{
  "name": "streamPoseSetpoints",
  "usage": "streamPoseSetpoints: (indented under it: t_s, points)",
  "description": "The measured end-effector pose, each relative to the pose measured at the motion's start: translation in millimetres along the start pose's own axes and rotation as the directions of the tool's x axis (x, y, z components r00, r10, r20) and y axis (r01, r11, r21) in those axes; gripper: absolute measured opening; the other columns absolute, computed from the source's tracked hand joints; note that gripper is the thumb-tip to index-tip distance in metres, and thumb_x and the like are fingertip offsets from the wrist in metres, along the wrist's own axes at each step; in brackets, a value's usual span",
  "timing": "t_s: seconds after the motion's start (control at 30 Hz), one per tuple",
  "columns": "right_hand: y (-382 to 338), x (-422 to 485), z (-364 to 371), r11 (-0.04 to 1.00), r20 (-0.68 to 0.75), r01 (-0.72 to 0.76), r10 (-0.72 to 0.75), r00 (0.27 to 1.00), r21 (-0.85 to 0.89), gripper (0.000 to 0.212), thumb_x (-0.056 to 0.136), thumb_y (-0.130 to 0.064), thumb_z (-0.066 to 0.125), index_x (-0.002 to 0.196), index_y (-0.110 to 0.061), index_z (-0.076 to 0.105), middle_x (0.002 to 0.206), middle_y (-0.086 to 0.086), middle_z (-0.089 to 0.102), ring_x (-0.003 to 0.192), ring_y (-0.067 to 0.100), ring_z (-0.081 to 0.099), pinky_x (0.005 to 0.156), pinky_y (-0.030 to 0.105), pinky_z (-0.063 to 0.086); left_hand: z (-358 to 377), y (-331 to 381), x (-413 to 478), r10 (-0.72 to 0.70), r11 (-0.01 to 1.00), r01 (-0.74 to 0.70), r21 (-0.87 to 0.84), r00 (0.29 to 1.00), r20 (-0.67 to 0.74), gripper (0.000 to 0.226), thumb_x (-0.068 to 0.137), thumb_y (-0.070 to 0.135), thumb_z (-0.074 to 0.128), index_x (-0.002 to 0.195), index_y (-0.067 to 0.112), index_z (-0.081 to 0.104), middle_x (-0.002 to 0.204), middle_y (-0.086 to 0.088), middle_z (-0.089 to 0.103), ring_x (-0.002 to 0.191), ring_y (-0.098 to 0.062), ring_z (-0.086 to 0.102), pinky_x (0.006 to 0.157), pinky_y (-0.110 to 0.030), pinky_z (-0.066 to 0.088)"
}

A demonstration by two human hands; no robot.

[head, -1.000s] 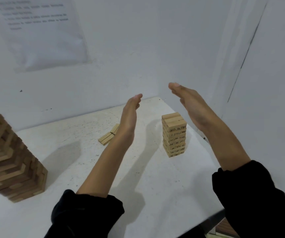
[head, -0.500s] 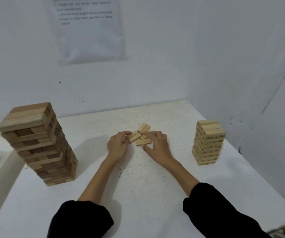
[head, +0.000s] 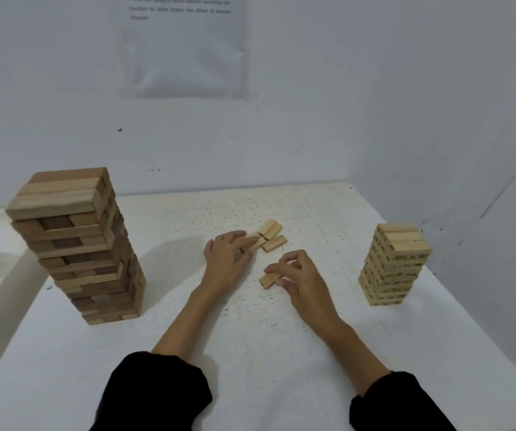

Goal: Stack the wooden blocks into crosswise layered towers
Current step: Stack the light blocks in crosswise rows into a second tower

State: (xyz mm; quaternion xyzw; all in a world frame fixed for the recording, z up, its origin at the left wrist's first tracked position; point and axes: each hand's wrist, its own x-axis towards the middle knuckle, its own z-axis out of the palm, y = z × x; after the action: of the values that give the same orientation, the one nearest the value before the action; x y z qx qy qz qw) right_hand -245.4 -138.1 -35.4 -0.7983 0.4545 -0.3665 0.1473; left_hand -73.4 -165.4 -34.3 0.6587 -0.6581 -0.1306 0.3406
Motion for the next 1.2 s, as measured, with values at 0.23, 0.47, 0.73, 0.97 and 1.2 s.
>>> streamPoseSetpoints:
  t_s: [0.23,0.47,0.73,0.97,1.2]
  points:
    - [5.5,-10.7,-1.5,0.998,0.098,0.050,-0.055,0.994,0.046,0.036,0.082,0.005,0.052,0.095,-0.023,0.073,0.106,-0.007,0.052,0.101,0.008,0.050,0.075,0.010,0.040,-11.6,-3.5,-14.8,0.065,0.998,-0.062,0.034,0.993,-0.101,0.028,0.085,0.018,0.065,0.112,0.019,0.070,0.106,0.001,0.061,0.100,-0.017,0.052,0.081,-0.023,0.038]
    - [6.3,-9.9,-1.7,0.997,0.131,0.012,-0.021,0.991,0.075,0.039,0.081,0.008,0.056,0.097,-0.023,0.073,0.104,-0.008,0.050,0.101,0.008,0.049,0.077,0.010,0.040,-38.3,-3.6,-40.3,-0.024,0.999,0.022,-0.028,0.996,-0.084,0.025,0.077,0.015,0.070,0.101,0.013,0.073,0.104,0.005,0.061,0.101,-0.014,0.054,0.081,-0.022,0.040]
    - [0.6,-9.0,-5.8,0.994,0.177,0.022,-0.040,0.983,0.105,0.040,0.081,-0.010,0.055,0.116,-0.026,0.065,0.106,-0.013,0.050,0.100,0.011,0.048,0.084,0.022,0.039,-52.0,12.1,-84.2,-0.029,0.990,0.030,-0.136,1.000,0.007,0.036,0.071,0.040,0.079,0.099,0.020,0.070,0.104,0.014,0.055,0.069,-0.005,0.057,0.063,-0.012,0.044]
    - [5.3,-9.3,-20.1,0.989,0.333,-0.119,0.140,0.932,-0.084,0.081,0.062,-0.070,0.065,0.133,-0.038,0.045,0.117,-0.014,0.037,0.112,0.006,0.029,0.092,0.026,0.020,-73.0,-6.5,-62.7,-0.011,0.975,0.070,-0.212,0.964,0.265,0.068,0.060,0.021,0.087,0.121,0.027,0.058,0.115,0.005,0.057,0.092,-0.005,0.058,0.073,-0.014,0.050]
    - [-10.0,9.5,-2.9,0.995,0.381,-0.094,0.097,0.919,-0.029,0.064,0.074,-0.049,0.071,0.132,-0.031,0.050,0.120,-0.008,0.045,0.112,0.009,0.040,0.098,0.032,0.025,-64.4,-2.6,-55.2,0.018,0.964,0.066,-0.258,0.950,0.312,0.074,0.056,0.013,0.089,0.124,0.019,0.060,0.106,0.007,0.065,0.085,-0.007,0.058,0.081,-0.018,0.052]
